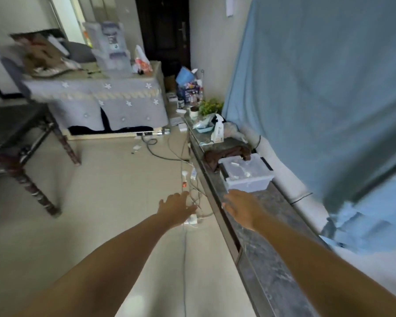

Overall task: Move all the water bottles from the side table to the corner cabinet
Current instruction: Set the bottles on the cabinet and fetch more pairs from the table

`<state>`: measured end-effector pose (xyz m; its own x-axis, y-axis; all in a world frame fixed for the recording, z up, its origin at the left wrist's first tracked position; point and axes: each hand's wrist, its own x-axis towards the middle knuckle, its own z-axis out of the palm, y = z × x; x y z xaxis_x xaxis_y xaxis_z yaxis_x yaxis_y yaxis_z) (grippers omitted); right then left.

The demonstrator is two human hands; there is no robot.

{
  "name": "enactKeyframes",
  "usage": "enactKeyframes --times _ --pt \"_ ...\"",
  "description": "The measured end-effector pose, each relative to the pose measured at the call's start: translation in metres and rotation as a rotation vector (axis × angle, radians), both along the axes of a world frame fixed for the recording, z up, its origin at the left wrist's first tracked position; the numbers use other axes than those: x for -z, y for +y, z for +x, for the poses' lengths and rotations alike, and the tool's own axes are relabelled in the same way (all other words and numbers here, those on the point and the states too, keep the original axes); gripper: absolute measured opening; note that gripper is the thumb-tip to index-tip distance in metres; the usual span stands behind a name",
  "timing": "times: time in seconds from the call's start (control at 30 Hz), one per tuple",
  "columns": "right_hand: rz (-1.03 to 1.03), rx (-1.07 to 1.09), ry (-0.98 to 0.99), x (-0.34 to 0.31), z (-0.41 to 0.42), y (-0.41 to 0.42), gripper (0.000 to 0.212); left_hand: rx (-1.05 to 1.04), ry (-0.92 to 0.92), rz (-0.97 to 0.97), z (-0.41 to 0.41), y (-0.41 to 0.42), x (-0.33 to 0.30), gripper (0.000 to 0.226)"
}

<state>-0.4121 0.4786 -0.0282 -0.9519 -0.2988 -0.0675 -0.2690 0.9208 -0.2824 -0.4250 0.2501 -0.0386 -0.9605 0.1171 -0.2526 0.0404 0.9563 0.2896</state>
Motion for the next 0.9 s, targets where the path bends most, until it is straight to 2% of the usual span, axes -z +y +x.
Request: enactKeyframes --times 0.2,0.5,0.9 --pt "0.022 -0.118 0.011 0.002 -0.061 -0.114 0.034 -0.073 0.014 -0.021 -0.028 -0.109 -0.006 0.062" --pt "0.005 -0.202 -0.006 -0.014 -0.152 -0.296 0.045 -0.245 0.075 -0.011 -0.090 -0.297 -0.027 0.061" --pt "0.079 -0.489 -0.068 -0.009 -0.262 -0.493 0.047 -0.518 -0.007 0.005 -0.141 -0.461 -0.005 0.061"
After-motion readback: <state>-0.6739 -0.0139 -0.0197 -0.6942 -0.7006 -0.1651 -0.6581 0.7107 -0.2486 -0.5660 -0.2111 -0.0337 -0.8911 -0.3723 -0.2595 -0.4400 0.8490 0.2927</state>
